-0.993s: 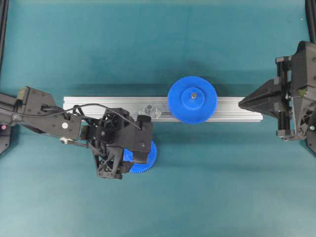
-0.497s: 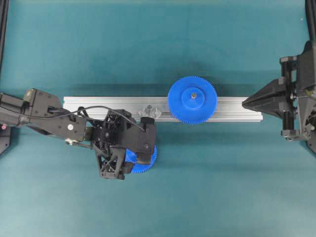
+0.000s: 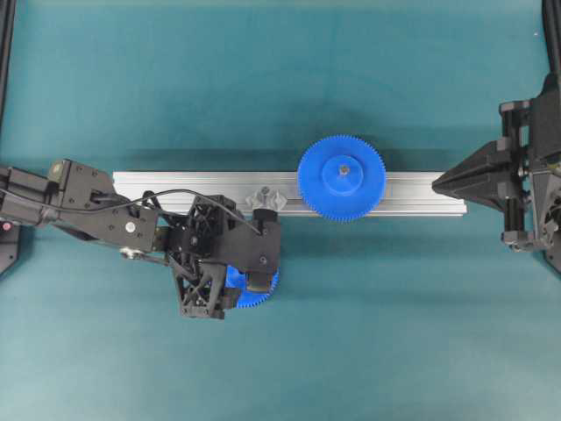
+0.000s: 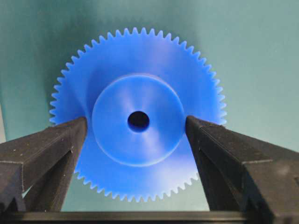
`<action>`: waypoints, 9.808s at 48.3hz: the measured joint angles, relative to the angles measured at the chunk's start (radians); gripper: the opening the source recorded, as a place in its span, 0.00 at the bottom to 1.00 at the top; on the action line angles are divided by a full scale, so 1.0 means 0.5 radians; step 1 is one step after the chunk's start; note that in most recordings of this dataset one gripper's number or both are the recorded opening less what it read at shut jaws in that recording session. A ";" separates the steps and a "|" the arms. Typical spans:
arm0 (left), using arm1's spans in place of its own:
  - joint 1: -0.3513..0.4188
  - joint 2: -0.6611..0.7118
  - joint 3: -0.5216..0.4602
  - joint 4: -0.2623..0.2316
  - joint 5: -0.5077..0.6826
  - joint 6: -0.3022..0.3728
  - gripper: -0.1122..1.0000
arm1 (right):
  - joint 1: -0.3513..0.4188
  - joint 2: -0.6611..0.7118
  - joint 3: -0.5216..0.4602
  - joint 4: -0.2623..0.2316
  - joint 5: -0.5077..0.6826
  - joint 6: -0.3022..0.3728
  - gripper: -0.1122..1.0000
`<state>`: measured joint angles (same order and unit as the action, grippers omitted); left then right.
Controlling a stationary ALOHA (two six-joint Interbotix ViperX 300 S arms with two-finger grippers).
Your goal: Find the location of the shaft and insert the small gear.
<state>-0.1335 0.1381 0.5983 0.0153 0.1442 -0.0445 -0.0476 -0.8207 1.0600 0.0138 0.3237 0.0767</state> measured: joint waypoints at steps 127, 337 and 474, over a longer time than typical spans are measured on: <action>0.399 -0.368 -0.156 0.000 0.258 0.285 0.69 | 0.000 -0.267 0.153 0.012 -0.003 0.071 0.21; 0.439 -0.390 -0.282 0.000 0.267 0.153 0.30 | -0.052 -0.328 0.206 0.012 -0.049 0.074 0.21; 0.319 -1.108 0.199 0.003 -0.028 0.003 0.31 | -0.052 -0.350 0.221 0.012 -0.074 0.095 0.21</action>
<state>0.0261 -0.4157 0.6980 0.0169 0.1304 -0.0430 -0.0736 -0.9956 1.1704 0.0199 0.2869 0.1243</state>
